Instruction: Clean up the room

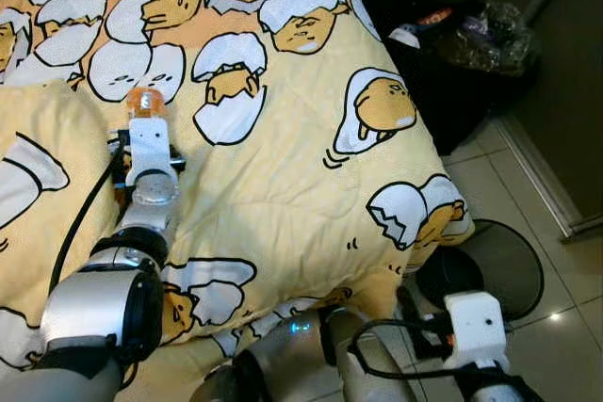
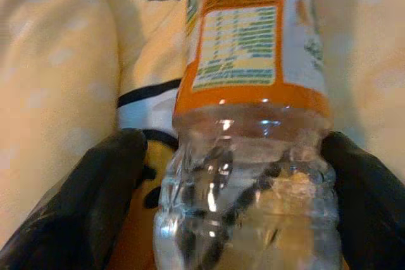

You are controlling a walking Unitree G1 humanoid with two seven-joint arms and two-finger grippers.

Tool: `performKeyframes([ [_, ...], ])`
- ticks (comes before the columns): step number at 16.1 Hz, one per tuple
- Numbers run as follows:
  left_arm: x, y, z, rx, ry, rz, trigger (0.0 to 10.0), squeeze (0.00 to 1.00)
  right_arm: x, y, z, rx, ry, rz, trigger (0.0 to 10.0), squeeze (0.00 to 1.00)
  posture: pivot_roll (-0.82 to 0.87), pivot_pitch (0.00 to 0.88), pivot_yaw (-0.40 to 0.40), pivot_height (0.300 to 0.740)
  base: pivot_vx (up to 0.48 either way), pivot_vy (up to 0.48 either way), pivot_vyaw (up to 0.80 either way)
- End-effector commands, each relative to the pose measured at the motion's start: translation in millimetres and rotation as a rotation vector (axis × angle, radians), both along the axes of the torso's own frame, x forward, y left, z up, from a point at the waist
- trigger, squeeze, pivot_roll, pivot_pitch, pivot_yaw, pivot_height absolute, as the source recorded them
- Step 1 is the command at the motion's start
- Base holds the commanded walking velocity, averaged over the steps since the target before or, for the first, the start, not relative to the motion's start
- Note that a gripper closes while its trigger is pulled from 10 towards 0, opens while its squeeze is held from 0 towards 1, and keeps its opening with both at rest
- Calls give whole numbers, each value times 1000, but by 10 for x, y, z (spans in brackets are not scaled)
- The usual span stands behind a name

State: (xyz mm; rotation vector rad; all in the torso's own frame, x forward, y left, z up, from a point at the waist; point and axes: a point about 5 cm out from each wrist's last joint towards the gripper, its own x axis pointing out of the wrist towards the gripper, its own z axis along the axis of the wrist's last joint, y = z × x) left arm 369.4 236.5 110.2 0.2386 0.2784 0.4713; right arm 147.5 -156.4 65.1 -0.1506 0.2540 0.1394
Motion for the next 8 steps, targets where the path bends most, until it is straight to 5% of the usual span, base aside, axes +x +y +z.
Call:
performKeyframes([
  [1,-93,71,-150,5,73,13,10000,0,3,168,120,78,-28,126,10000,0,-551,330,51,740,0,0,0],
  [2,-89,61,-153,-1,76,-1,10000,0,19,210,156,88,-37,160,10000,0,-550,332,51,740,0,0,0],
  [3,-84,42,-160,-4,86,-22,0,0,44,261,206,94,-50,211,10000,0,-549,336,51,740,0,0,0],
  [8,-54,-30,-161,-16,103,-100,0,0,173,563,388,175,-39,469,10000,0,-538,333,77,740,0,0,0],
])
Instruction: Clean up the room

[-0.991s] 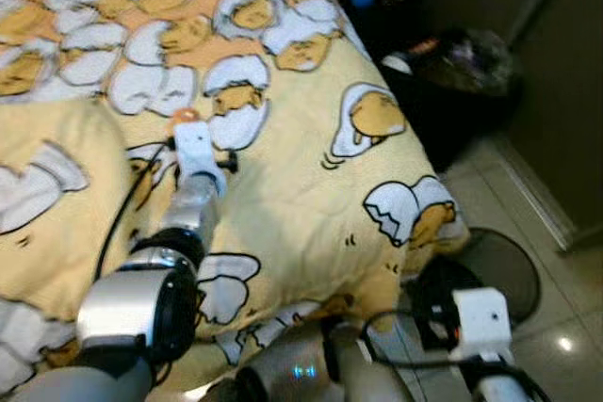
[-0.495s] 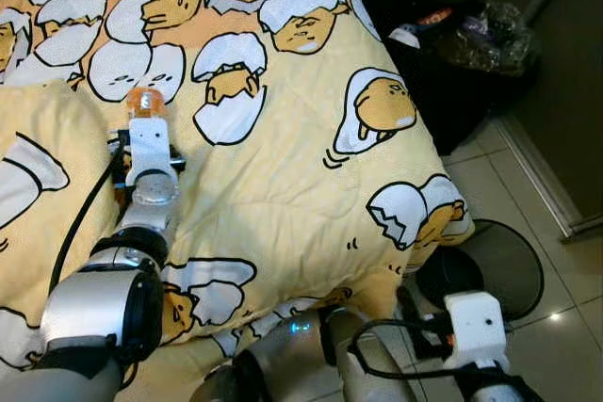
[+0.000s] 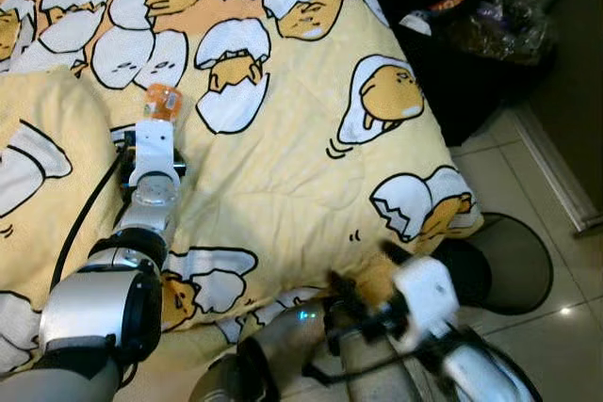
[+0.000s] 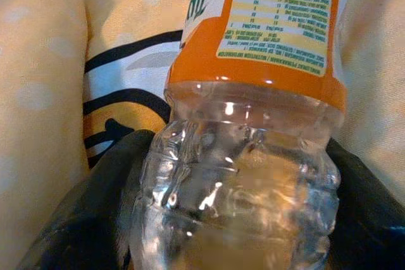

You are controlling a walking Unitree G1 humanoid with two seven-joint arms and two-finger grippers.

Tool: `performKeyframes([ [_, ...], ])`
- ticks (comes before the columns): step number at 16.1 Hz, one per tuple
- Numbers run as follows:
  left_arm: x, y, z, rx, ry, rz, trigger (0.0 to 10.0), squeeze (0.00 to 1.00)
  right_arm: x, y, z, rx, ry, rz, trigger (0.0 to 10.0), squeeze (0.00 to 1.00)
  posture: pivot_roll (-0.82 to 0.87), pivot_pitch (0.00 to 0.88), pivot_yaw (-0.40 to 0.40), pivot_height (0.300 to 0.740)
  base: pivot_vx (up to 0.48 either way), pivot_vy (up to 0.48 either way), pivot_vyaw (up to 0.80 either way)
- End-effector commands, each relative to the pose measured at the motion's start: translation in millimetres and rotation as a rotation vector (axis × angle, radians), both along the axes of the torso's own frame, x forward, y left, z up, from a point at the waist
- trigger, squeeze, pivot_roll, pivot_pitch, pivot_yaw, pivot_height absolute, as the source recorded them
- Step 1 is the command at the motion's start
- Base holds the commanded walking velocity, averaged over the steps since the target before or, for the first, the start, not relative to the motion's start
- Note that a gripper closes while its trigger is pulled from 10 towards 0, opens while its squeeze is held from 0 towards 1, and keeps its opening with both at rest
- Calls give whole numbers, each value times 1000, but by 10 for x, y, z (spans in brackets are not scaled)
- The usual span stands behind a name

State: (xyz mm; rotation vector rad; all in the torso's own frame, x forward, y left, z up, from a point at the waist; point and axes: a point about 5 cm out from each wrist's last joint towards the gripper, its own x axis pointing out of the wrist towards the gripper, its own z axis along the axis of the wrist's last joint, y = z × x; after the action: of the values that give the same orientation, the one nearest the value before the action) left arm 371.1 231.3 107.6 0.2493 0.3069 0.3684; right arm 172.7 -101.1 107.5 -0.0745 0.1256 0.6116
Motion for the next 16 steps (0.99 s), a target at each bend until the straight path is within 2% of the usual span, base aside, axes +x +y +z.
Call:
performKeyframes([
  [1,-70,16,-137,-9,65,-15,0,0,-56,93,-25,21,48,78,10000,0,-531,330,83,740,0,0,0],
  [2,-55,-3,-121,-33,51,-42,0,0,-4,144,-21,28,53,110,10000,0,-516,324,88,740,0,0,0],
  [4,-22,-56,-86,-83,22,-79,0,0,65,134,-30,34,57,96,10000,0,-506,315,94,740,0,0,0],
  [6,7,-260,-91,-154,-26,-208,0,0,146,76,-44,49,72,65,10000,0,-499,281,102,740,0,0,0],
  [7,9,-319,-71,-229,-89,-259,0,0,214,18,-38,48,67,29,10000,0,-499,256,104,740,0,0,0],
  [10,58,-215,136,-344,-245,-271,0,0,347,-87,-37,55,57,-26,10000,0,-439,192,104,740,0,0,0],
  [11,115,-271,358,-346,-356,-359,0,0,423,-120,-105,41,55,-44,10000,0,-381,140,109,740,0,0,0],
  [13,121,-301,454,-355,-414,-402,0,0,461,-144,-117,44,45,-73,10000,0,-366,119,109,740,0,0,0],
  [15,42,-268,402,-318,-432,-441,0,0,586,-260,-51,60,-24,-182,10000,0,-352,50,113,740,0,0,0],
  [16,-62,-237,150,-348,-340,-438,10000,0,604,-381,13,52,-80,-249,10000,0,-353,33,117,740,0,0,0],
])
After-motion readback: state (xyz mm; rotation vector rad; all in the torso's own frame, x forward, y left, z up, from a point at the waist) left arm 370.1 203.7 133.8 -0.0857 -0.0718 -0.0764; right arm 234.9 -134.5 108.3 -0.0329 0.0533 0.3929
